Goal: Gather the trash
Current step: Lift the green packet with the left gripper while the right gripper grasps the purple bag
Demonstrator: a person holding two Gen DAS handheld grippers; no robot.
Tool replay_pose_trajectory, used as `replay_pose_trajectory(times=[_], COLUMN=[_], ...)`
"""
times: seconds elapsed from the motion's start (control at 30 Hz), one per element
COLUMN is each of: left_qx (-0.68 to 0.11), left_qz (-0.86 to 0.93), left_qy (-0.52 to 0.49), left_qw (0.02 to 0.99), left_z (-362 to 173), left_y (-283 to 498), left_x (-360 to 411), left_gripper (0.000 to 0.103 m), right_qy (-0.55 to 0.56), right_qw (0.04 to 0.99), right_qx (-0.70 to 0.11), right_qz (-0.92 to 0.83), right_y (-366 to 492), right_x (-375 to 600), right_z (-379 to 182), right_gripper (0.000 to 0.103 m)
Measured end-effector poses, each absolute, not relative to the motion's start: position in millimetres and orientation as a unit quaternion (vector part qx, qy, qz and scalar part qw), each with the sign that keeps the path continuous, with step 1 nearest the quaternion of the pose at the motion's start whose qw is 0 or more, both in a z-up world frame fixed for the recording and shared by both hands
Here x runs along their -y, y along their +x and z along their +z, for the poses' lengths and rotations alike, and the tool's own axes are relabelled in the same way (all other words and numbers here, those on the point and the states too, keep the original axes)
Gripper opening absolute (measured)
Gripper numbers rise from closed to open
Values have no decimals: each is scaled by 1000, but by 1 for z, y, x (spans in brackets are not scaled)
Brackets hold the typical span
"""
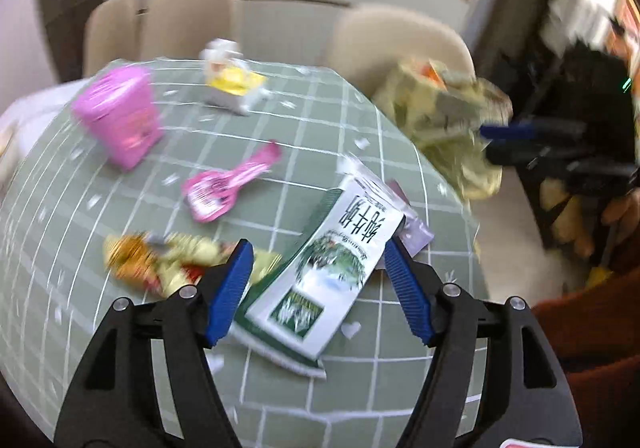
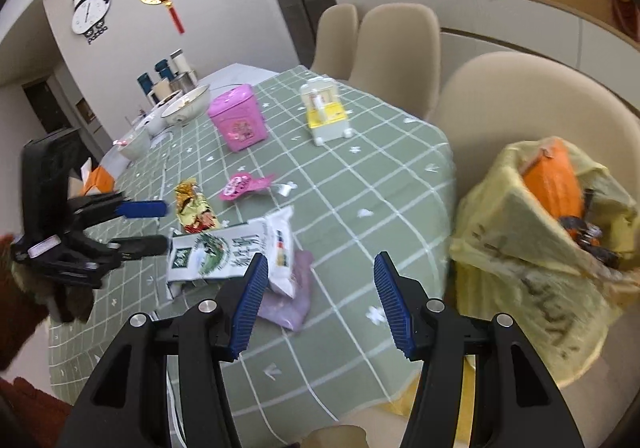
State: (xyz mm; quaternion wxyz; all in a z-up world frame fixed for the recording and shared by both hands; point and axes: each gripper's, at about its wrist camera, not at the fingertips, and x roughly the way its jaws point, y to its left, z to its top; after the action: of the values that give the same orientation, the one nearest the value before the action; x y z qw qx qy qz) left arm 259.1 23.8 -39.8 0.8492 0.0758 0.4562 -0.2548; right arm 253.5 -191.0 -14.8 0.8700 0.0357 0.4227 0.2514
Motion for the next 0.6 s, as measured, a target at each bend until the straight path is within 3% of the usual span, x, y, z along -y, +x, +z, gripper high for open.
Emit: replay_pose_trajectory(times=[0.33,0.37,0.5,0.6], left_qx=[-512,-518,-534,-522], left_qz=[-296,-283,-267,-247], left_qy=[172,172,97,28], left_qw=[788,789,796,816], left_z=[-76,-81,-77,-60], left_y=[265,267,263,247], left_x=[19,21,10,-5], left_gripper=[64,60,49,47], right_qy=[56,58,60,52], right_qw=[868,868,867,860], right_qx=[-448,-449,-444,-445], right_qz=[206,205,219,246], right_y=[219,219,218,219], right_x=[224,225,217,200], right_z=[-31,-32,-32,-33], right_gripper=[52,52,52,52])
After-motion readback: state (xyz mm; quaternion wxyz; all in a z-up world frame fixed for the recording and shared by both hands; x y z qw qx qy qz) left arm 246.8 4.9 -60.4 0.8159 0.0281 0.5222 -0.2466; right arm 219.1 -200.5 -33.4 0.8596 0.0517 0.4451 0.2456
